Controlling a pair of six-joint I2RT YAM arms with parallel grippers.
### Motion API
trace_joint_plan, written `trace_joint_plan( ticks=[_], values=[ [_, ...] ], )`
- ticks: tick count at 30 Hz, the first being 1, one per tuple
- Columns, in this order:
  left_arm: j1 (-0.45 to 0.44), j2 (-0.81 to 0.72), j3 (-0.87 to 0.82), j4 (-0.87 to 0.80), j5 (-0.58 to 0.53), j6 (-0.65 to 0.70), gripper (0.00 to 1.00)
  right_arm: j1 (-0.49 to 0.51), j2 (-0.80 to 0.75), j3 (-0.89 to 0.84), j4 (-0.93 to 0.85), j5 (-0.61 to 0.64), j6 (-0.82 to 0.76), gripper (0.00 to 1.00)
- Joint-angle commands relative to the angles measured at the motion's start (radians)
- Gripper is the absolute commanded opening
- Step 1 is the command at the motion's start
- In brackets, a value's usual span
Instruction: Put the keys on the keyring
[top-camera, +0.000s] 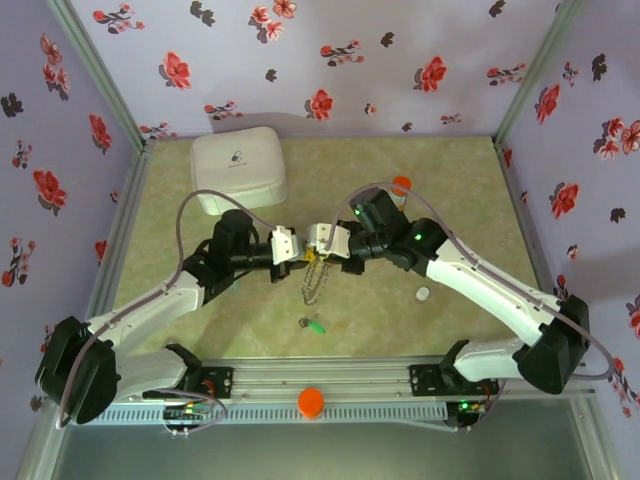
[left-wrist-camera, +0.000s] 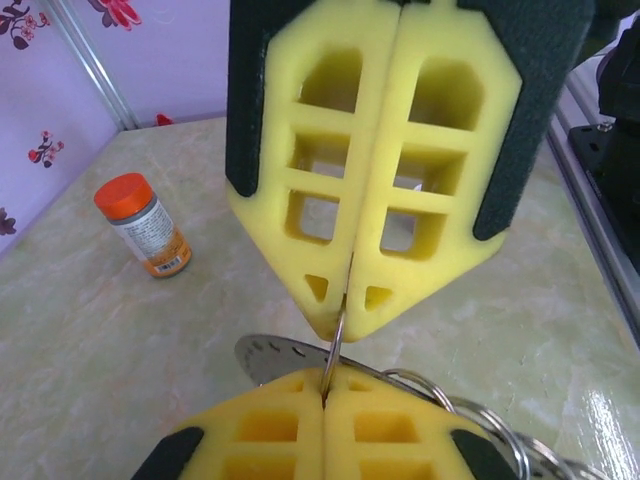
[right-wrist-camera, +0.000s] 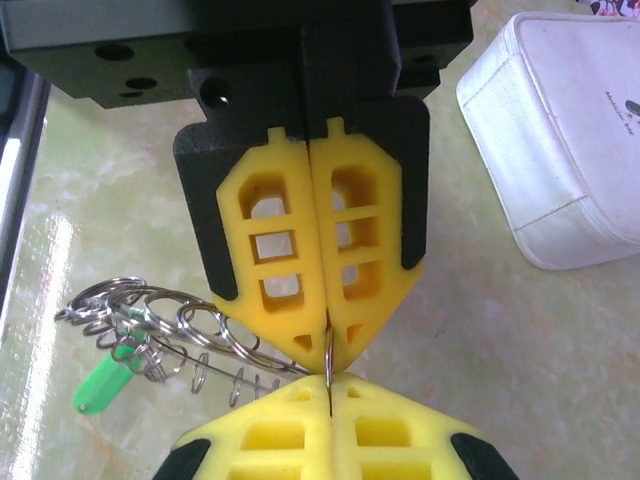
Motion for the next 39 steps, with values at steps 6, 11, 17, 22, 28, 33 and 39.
trace_joint_plan(
  ticks=[6,11,17,22,28,33,39],
  values=[
    [-0.005,-0.002,-0.131,0.435,0.046,-0.224,0.00,-0.219,-0.182,-0.259,0.467,-0.431,0.310,0.31],
    [-0.004,0.032,-0.184,0.648,0.064,-0.352,0.00,-0.223,-0.196,-0.324,0.528,-0.452,0.317,0.30],
    [-0.003,0.068,-0.196,0.751,0.084,-0.409,0.00,-0.223,-0.148,-0.316,0.575,-0.471,0.330,0.29],
    [-0.002,0.070,-0.197,0.752,0.094,-0.417,0.00,-0.223,-0.137,-0.310,0.577,-0.471,0.326,0.27],
    [-0.002,0.079,-0.190,0.758,0.112,-0.428,0.00,-0.211,-0.134,-0.306,0.588,-0.481,0.341,0.23],
    [-0.002,0.086,-0.183,0.776,0.118,-0.446,0.00,-0.200,-0.111,-0.292,0.594,-0.494,0.342,0.17],
    [-0.001,0.063,-0.182,0.702,0.100,-0.397,0.02,-0.193,-0.088,-0.256,0.541,-0.482,0.333,0.00]
  ],
)
